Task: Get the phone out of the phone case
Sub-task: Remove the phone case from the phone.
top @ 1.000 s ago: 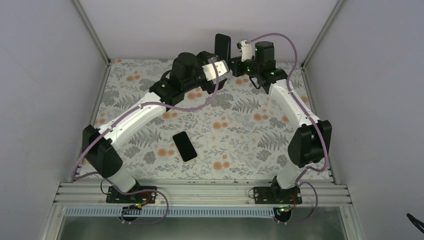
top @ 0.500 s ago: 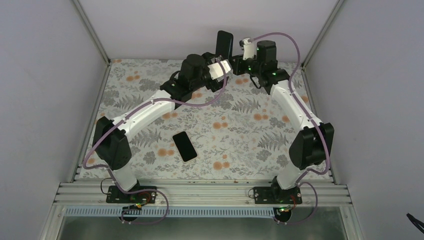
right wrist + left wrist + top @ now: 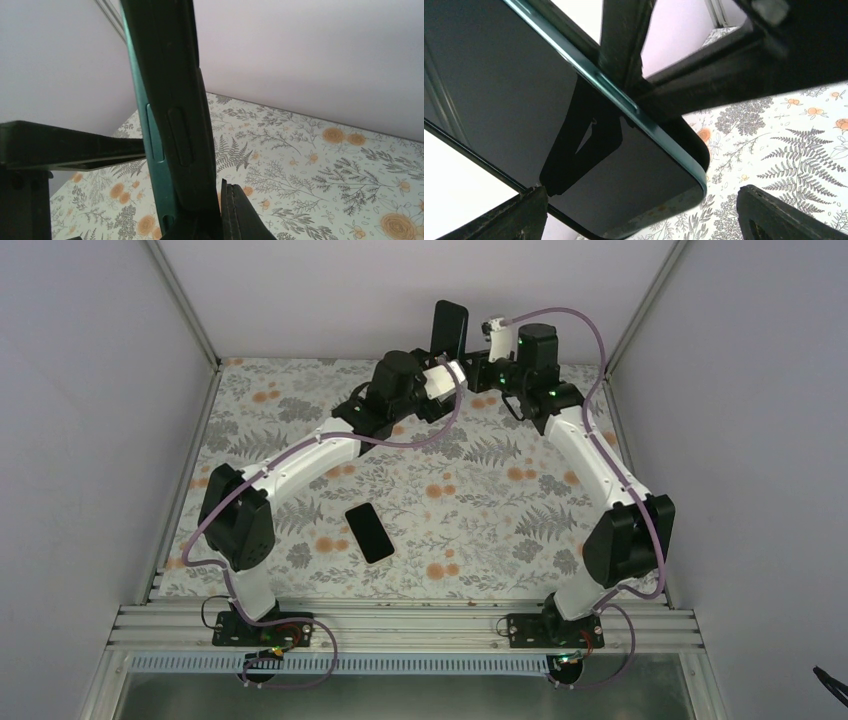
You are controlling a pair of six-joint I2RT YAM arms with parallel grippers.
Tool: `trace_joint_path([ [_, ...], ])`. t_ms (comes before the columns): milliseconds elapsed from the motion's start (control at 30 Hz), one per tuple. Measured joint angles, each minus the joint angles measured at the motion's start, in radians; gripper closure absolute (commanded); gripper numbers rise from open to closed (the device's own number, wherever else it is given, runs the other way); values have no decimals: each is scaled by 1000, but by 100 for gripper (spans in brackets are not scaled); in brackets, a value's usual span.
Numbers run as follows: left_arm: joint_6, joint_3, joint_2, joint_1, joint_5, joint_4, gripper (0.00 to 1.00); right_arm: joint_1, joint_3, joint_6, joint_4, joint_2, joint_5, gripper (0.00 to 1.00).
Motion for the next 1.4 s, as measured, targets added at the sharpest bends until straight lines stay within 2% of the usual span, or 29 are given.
trace_joint_path([
  [700, -32, 71, -5, 0, -21, 0, 13, 0, -11, 0, 19, 0, -14, 97],
  [900, -39, 81, 8, -6, -47, 16, 22, 0, -11, 0, 32, 0, -11, 97],
  [1000, -43, 74, 14, -15, -82, 44, 37, 0, -13, 0, 38, 0, -3, 97],
  [1033, -40, 66, 14, -20, -100, 61, 43, 0, -13, 0, 46, 0, -2, 97],
  [1100, -33, 42, 14, -32, -144, 109, 46, 0, -14, 0, 63, 0, -2, 97],
  [1267, 66, -95, 9, -72, -299, 386, 49, 3, -15, -1, 91, 0, -5, 97],
  [1400, 160, -195, 4, -84, -369, 601, 50, 24, -15, -7, 116, 2, -3, 97],
])
